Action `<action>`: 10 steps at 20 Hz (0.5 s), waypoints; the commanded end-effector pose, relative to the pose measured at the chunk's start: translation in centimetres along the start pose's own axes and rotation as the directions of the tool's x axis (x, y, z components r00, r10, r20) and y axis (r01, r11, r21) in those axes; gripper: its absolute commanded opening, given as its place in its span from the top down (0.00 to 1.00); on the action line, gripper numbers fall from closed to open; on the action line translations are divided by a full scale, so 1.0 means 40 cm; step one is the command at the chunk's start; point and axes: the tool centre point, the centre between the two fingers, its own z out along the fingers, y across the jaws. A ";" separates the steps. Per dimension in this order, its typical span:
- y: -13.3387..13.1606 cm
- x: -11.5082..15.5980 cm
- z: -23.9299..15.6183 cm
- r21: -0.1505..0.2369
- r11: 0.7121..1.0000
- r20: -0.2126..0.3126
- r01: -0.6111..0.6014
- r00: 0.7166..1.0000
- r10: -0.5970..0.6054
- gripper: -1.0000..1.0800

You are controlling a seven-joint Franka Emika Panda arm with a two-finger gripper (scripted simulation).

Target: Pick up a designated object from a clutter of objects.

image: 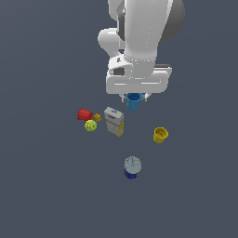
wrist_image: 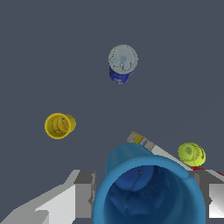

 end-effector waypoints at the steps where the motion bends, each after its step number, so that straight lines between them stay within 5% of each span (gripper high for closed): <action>1: -0.024 -0.030 -0.044 0.000 1.000 0.001 0.000 1.000 0.000 1.00; 10: -0.085 -0.097 -0.153 0.002 1.000 0.004 0.000 1.000 0.000 1.00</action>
